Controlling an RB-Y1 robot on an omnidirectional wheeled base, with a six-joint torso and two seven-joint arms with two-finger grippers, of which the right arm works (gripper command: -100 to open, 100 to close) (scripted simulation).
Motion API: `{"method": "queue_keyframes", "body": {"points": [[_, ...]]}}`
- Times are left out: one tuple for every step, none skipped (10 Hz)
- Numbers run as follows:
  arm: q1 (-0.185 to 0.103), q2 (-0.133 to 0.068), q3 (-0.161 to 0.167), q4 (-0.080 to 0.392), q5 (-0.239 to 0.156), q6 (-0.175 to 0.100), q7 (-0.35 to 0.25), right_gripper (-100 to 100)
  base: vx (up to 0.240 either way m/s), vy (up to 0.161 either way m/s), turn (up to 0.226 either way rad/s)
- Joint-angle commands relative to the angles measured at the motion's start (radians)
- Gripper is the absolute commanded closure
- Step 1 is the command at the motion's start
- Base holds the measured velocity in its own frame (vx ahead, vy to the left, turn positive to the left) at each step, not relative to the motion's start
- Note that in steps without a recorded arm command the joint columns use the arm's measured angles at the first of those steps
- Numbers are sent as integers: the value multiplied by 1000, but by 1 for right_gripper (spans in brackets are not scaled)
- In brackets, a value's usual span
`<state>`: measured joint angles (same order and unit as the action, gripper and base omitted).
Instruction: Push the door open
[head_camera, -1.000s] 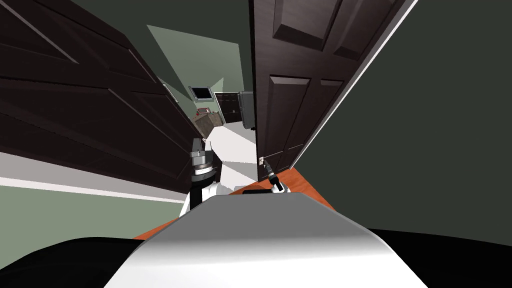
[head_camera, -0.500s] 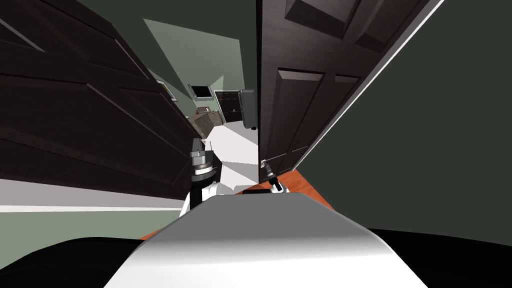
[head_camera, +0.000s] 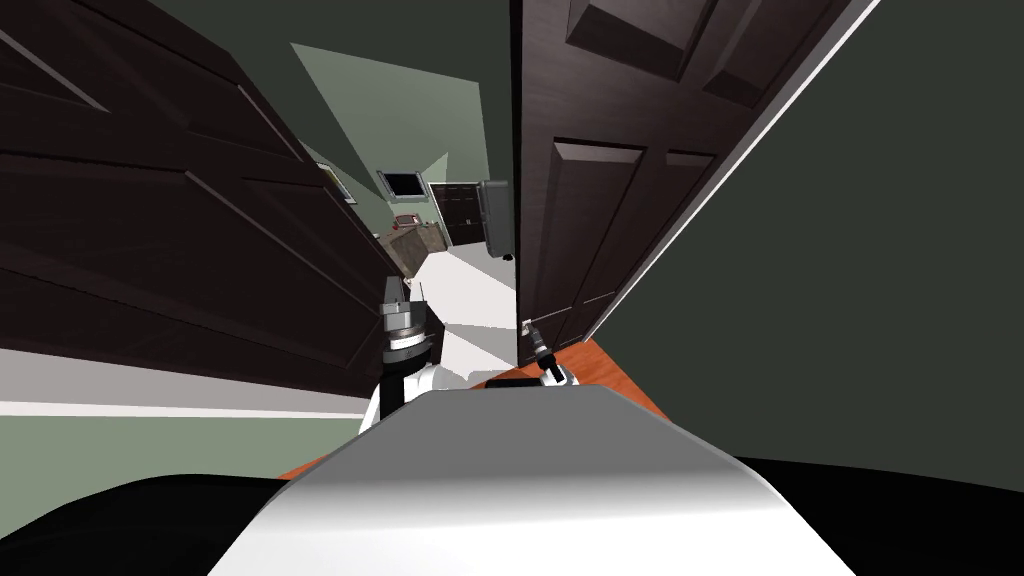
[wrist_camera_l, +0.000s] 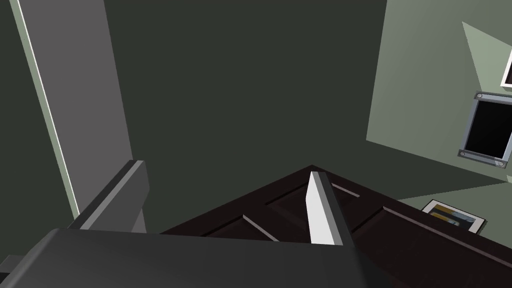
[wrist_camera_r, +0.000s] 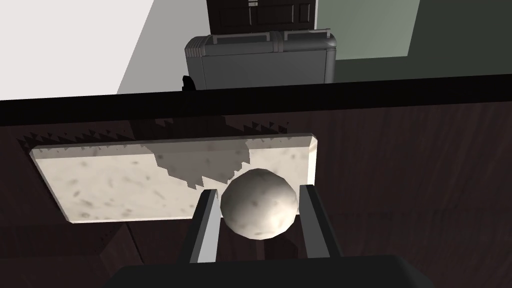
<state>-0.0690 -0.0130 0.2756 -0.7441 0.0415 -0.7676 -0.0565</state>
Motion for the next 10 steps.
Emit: {"method": "queue_keyframes", "body": {"points": [[-2, -12, -13, 2, -6, 0, 4, 100, 86, 35, -16], [-2, -14, -16, 2, -7, 0, 5, 100, 130, 82, -33], [-3, -20, -24, 3, -10, 0, 8, 100, 146, 106, -29], [-4, -25, -33, 4, -14, 0, 11, 100, 166, 117, -51], [-5, -31, -44, 6, -19, 0, 15, 100, 196, 95, -38], [-6, -37, -55, 7, -23, 0, 19, 100, 200, 114, -33], [-8, -42, -67, 8, -28, 0, 23, 100, 199, 97, -61], [-9, -46, -80, 10, -34, 0, 27, 100, 198, 90, -91], [-11, -50, -93, 12, -40, 0, 32, 100, 196, 96, -113], [-27, -50, -84, 36, -39, -11, 20, -100, -38, 55, -68]]}}
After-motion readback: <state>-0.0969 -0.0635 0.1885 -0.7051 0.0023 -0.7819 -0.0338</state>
